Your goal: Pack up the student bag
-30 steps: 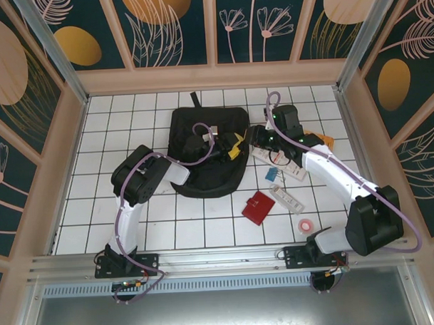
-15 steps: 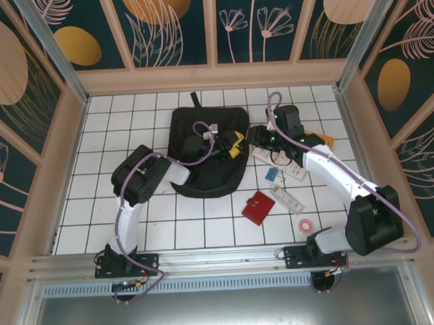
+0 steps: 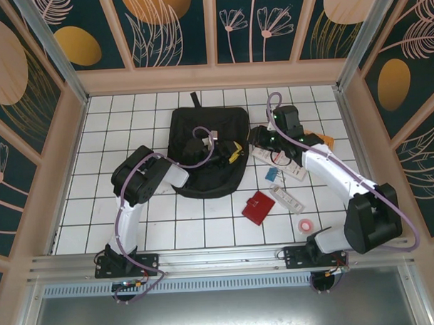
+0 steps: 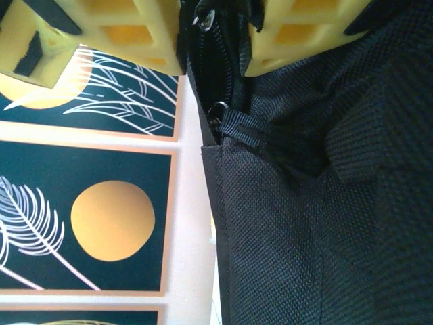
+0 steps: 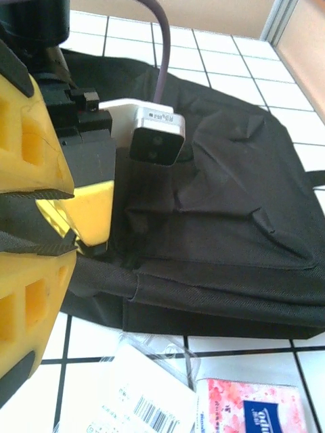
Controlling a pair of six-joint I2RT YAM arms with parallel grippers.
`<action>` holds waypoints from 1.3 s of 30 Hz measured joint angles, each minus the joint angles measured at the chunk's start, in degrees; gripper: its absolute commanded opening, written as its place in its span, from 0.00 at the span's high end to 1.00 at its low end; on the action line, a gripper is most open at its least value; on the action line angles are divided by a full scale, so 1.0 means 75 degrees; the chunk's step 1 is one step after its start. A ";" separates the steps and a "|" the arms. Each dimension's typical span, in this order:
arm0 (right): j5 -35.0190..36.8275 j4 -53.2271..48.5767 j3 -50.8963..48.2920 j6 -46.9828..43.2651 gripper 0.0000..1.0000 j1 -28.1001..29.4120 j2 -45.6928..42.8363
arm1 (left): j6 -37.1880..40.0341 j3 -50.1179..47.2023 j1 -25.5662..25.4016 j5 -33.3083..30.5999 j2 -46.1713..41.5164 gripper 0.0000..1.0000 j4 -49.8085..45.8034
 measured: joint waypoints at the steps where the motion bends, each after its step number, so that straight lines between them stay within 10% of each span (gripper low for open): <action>1: 0.0006 -0.0015 0.0000 0.0006 0.73 0.0000 0.0050 | 0.0026 -0.0003 0.0000 0.0000 -0.0003 0.77 -0.0020; 7: 0.0029 -0.0085 0.0000 0.0122 0.74 0.0000 0.0297 | 0.0117 -0.0070 0.0000 -0.0009 -0.0035 1.00 -0.0070; 19: 0.0431 -0.0799 0.1163 0.0577 0.51 0.0271 0.2037 | 0.0297 -0.0099 0.0000 0.0003 -0.0312 1.00 -0.0405; 27: 0.0653 -0.1311 0.1985 0.0845 0.64 0.0251 0.3168 | 0.0484 -0.0099 0.0000 -0.0015 -0.0519 1.00 -0.0708; 32: 0.0644 -0.1314 0.2025 0.0956 1.00 0.0242 0.3363 | 0.0618 -0.0149 -0.0015 -0.0029 -0.0717 1.00 -0.0970; 39: 0.0685 -0.1303 0.2063 0.1023 1.00 0.0207 0.3363 | 0.1032 -0.0527 -0.0137 -0.0254 -0.1393 1.00 -0.1597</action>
